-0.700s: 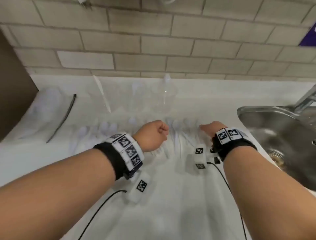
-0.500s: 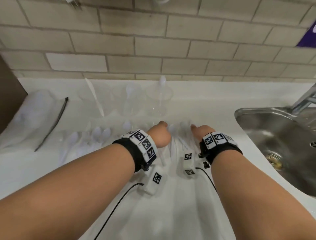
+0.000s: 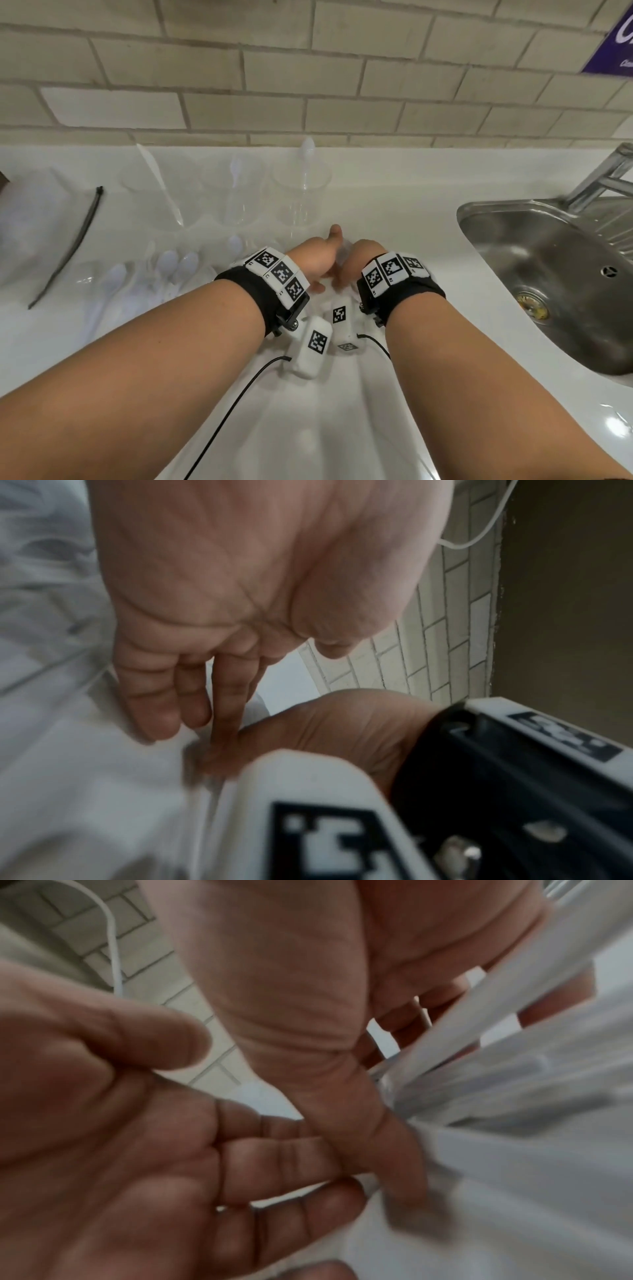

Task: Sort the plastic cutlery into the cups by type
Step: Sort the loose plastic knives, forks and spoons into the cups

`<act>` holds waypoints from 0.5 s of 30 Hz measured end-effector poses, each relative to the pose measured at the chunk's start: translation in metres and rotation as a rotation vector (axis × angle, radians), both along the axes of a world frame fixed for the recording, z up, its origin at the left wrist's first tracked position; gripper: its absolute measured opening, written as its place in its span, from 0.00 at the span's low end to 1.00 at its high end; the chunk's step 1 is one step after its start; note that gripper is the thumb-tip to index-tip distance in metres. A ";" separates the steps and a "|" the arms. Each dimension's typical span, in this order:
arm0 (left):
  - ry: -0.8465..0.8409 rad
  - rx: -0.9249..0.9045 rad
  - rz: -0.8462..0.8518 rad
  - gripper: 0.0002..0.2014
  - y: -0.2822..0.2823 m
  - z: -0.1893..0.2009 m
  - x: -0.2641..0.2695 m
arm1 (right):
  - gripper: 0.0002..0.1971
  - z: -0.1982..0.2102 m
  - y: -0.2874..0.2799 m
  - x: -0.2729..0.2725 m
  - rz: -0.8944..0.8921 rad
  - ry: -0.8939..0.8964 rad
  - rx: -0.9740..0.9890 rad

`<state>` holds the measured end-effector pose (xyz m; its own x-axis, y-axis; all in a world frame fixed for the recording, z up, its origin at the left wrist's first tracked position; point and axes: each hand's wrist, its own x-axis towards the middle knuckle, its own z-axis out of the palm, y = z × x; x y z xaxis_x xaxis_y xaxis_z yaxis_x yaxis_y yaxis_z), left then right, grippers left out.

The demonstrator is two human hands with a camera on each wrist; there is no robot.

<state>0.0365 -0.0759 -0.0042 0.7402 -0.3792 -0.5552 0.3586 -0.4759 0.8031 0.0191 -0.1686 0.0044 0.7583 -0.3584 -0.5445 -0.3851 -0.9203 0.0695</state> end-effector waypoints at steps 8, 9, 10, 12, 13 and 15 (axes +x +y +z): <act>0.087 -0.141 -0.014 0.38 0.008 0.001 -0.006 | 0.31 -0.021 0.004 0.016 -0.079 -0.082 -0.021; 0.088 -0.157 0.017 0.37 0.010 0.003 -0.006 | 0.32 -0.022 0.004 0.014 -0.133 -0.091 -0.016; 0.079 -0.177 0.057 0.36 0.012 0.004 -0.005 | 0.31 -0.022 0.003 0.010 -0.158 -0.093 -0.008; 0.045 -0.219 0.143 0.33 0.020 0.009 -0.002 | 0.28 -0.030 -0.003 0.011 -0.181 -0.168 0.025; 0.028 -0.240 0.177 0.33 0.025 0.012 -0.001 | 0.26 -0.035 -0.004 0.012 -0.198 -0.239 0.057; 0.007 -0.299 0.242 0.34 0.036 0.018 0.000 | 0.26 -0.034 -0.004 0.010 -0.204 -0.222 0.018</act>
